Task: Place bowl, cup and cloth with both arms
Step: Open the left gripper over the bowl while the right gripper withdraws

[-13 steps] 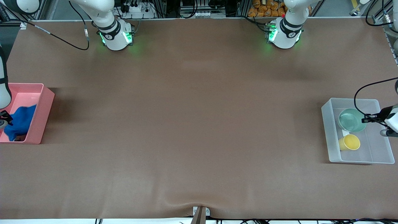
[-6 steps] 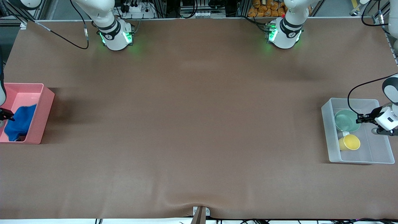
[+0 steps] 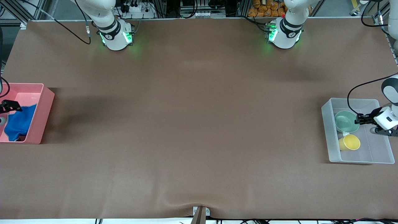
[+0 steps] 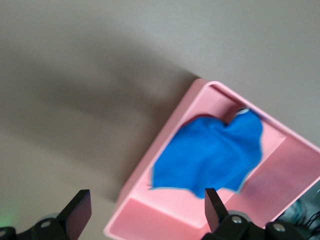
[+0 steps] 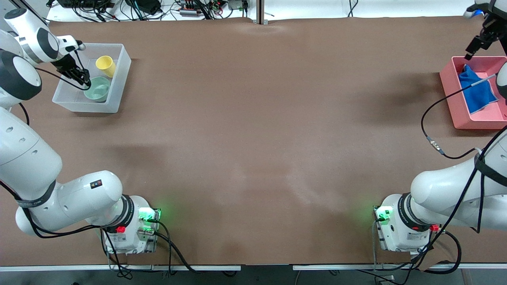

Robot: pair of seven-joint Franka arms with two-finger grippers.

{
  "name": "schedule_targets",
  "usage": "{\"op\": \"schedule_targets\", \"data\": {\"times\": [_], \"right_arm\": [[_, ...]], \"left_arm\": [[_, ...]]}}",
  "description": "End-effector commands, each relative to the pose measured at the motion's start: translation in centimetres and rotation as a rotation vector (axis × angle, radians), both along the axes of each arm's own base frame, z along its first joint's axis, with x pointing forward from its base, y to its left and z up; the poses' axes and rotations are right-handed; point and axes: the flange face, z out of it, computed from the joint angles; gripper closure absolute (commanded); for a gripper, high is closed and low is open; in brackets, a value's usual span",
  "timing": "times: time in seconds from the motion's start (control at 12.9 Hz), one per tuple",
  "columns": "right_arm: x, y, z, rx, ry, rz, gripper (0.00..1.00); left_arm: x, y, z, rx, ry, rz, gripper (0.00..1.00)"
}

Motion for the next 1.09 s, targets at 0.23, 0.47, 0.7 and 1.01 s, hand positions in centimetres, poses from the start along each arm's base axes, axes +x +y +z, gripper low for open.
{"op": "schedule_targets", "data": {"times": [0.23,0.47,0.7,1.01], "right_arm": [[-1.2,10.7,7.6,0.014,-0.001,-0.232,0.00],[-1.7,13.1,10.6,-0.003,-0.043,-0.311,0.00],[-2.4,14.9,12.6,0.052,-0.066,-0.425,0.00],[-3.2,17.5,15.3,0.079,-0.093,-0.569,0.00]], "left_arm": [[3.3,-1.3,8.9,0.035,0.045,-0.041,0.00],[4.0,-5.2,12.9,0.051,0.021,0.041,0.00],[4.7,-10.2,15.3,0.054,0.031,0.062,0.00],[5.4,-17.8,17.0,0.105,0.035,0.139,0.00]]}}
